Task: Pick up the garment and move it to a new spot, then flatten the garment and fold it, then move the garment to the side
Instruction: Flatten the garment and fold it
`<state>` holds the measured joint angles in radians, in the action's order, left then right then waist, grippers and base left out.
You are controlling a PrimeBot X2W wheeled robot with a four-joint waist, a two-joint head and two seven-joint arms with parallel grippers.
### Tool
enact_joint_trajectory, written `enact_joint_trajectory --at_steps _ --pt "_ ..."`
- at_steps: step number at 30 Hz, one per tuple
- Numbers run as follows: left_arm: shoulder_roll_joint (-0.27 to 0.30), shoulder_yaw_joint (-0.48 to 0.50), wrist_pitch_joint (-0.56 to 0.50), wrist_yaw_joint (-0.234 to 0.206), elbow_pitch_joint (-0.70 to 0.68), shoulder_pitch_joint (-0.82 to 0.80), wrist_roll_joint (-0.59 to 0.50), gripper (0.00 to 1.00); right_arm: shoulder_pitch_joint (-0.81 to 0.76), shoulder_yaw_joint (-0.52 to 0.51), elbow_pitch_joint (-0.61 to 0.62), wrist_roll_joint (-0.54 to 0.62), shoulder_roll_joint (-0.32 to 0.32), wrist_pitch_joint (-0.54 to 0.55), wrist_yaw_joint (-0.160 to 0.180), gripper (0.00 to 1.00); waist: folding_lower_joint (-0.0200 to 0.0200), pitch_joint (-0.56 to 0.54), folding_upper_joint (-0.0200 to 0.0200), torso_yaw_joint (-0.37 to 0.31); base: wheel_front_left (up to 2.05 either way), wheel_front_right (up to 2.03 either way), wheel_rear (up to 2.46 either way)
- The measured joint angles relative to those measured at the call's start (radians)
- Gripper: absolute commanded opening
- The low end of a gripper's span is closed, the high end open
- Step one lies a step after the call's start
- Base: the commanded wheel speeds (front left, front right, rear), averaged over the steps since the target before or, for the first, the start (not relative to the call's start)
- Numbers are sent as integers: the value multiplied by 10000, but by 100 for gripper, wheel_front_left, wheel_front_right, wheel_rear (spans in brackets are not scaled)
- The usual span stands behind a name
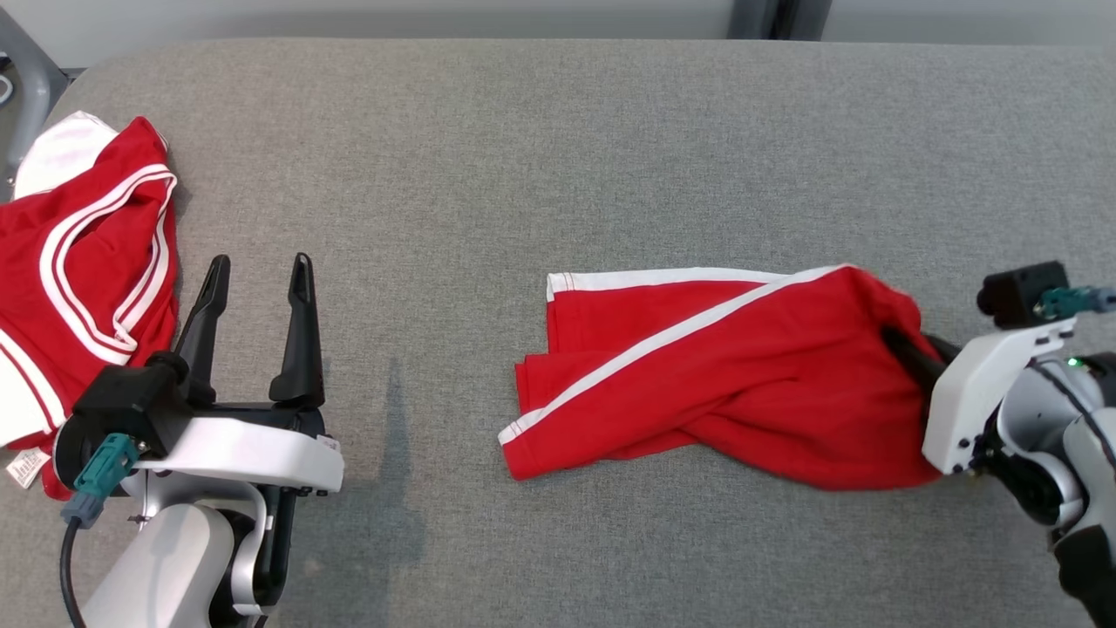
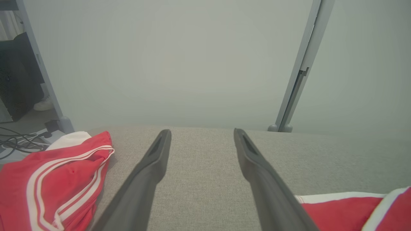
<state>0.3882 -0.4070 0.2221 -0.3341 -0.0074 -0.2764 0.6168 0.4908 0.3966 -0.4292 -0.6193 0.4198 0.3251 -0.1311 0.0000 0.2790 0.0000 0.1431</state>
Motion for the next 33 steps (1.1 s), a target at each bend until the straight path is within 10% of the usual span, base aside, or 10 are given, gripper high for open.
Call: enact_joint_trajectory --at_steps 13,22,31,32,33 --pt "17 203 159 -29 -27 -152 8 100 1603 -761 1499 1277 -372 -2878 0 0 0 -34 0 -439 0 0 0" --pt "-13 151 161 -12 -46 -86 84 100 -1623 -1898 2579 3417 -1710 -4646 0 0 0 -40 0 -910 0 0 0" --pt "38 33 71 75 -19 -76 111 100 -3064 -2982 1001 4345 -2606 -5382 0 0 0 -69 0 -1105 0 0 0" --pt "36 19 71 75 -23 -72 113 100 -3065 -2986 788 4428 -2656 -5398 0 5 0 -84 0 -1098 0 0 0" --pt "36 4 71 75 -23 -68 113 100 -3057 -2991 614 4443 -2719 -5459 0 40 0 -96 0 -1087 0 0 0"
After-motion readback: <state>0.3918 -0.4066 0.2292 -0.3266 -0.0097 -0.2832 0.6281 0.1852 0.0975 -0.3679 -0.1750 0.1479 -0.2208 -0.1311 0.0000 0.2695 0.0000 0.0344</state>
